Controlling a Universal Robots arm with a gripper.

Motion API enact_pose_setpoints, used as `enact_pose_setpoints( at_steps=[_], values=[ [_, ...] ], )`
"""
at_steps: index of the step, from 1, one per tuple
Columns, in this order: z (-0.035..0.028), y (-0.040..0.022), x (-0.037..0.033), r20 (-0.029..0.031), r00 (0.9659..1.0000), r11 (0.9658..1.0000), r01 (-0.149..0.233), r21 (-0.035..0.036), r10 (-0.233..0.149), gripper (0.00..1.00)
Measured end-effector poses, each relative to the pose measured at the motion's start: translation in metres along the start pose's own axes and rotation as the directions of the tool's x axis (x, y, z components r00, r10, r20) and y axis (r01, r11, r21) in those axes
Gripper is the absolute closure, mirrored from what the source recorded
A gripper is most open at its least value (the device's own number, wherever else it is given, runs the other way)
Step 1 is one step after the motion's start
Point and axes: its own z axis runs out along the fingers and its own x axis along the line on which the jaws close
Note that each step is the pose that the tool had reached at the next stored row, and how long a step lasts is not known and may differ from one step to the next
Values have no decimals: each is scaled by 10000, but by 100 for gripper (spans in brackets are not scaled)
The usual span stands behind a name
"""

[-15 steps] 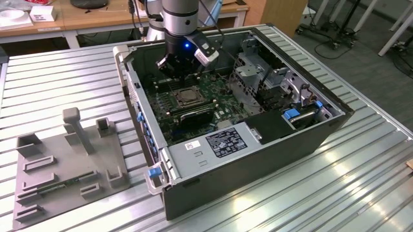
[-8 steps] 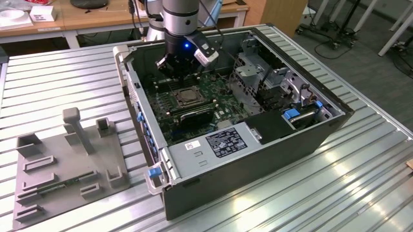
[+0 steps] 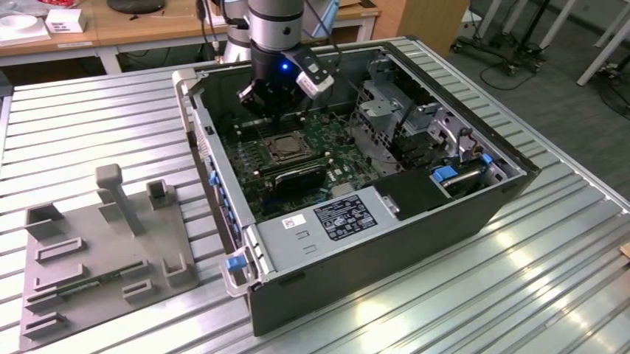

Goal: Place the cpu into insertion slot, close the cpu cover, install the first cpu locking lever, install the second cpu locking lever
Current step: 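Install the first cpu locking lever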

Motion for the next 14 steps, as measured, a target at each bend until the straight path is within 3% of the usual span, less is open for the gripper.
enact_pose_setpoints(
  at_steps=[5, 14],
  values=[
    [-16, 1, 8, 9, 10000, 10000, 2, 0, -2, 89],
    [-16, 1, 121, 84, 10000, 10000, 5, 0, -5, 89]
  ],
)
